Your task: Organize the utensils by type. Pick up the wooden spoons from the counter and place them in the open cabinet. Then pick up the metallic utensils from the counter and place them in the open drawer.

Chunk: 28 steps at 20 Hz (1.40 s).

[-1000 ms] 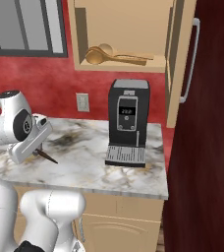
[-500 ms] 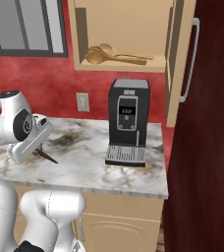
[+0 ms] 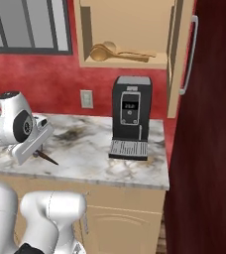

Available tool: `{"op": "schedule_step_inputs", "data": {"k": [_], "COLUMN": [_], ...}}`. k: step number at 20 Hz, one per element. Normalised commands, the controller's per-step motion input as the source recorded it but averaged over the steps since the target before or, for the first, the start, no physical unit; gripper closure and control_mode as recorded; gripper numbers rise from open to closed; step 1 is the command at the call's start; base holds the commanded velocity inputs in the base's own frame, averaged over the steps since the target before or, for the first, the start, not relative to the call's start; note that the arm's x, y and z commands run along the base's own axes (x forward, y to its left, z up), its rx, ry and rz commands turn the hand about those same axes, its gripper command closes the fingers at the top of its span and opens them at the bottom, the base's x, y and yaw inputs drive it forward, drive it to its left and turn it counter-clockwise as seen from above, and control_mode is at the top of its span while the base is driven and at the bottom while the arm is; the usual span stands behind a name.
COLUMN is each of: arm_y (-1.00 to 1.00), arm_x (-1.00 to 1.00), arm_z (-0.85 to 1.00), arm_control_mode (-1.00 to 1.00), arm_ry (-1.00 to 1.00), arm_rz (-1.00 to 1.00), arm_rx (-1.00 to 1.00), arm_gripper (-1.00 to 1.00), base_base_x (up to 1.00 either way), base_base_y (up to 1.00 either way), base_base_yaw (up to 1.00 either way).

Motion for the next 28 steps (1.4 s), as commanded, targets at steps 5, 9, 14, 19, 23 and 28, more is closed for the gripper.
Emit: {"op": "schedule_step_inputs", "data": {"k": [5, 9, 14, 19, 23, 28], "arm_y": [0.0, 0.0, 0.0, 0.0, 0.0, 0.0], "arm_x": [0.0, 0.0, 0.0, 0.0, 0.0, 0.0], "arm_z": [0.0, 0.0, 0.0, 0.0, 0.0, 0.0], "arm_control_mode": [1.0, 1.0, 1.0, 1.0, 1.0, 1.0], "arm_ry": [0.0, 0.0, 0.0, 0.0, 0.0, 0.0], "arm_rz": [0.0, 0.0, 0.0, 0.0, 0.0, 0.0], "arm_rx": [0.0, 0.0, 0.0, 0.0, 0.0, 0.0], "arm_gripper": [1.0, 1.0, 1.0, 1.0, 1.0, 1.0], "base_base_x": [-0.19, -0.13, -0.12, -0.02, 0.0, 0.0], "base_base_y": [0.22, 0.25, 0.2, 0.2, 0.16, 0.13], "base_base_yaw": [0.38, 0.66, 0.74, 0.73, 0.71, 0.67]}}
